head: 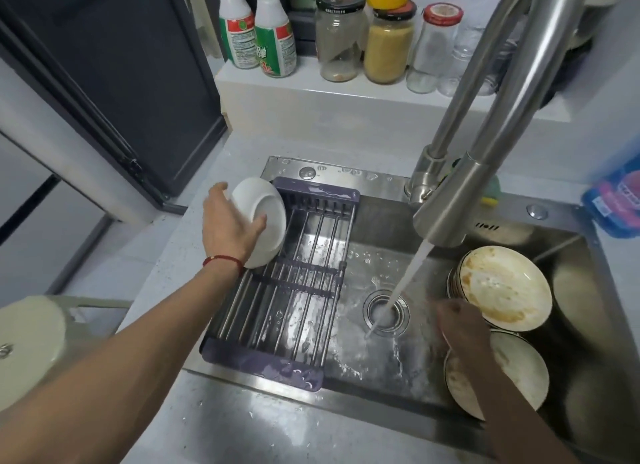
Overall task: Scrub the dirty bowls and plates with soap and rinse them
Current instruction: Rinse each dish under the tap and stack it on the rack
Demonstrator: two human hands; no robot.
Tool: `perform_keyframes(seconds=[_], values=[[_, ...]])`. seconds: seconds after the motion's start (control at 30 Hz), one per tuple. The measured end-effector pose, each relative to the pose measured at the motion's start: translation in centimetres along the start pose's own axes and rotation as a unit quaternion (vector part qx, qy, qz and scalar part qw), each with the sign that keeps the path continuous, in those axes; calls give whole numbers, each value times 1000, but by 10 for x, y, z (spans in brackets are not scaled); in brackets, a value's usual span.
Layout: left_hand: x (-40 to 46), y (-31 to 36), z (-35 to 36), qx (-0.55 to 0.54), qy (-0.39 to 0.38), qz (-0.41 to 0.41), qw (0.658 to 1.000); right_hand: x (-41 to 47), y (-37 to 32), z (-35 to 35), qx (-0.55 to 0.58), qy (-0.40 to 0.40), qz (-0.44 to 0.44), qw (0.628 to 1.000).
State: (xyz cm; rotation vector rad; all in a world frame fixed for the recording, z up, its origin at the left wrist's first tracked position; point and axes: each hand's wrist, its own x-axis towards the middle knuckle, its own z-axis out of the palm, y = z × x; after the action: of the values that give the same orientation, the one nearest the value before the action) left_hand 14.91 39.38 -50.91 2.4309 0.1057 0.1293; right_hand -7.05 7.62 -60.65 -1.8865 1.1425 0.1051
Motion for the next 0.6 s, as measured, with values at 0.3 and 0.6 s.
perform_keyframes(seconds=[0.3,0.6], values=[[-151,62,52,-15,-127,261,957,14,85,-75,-457,3,-139,879],[-240,79,121,-10,-451,36,892,25,100,-89,-424,27,-249,871]])
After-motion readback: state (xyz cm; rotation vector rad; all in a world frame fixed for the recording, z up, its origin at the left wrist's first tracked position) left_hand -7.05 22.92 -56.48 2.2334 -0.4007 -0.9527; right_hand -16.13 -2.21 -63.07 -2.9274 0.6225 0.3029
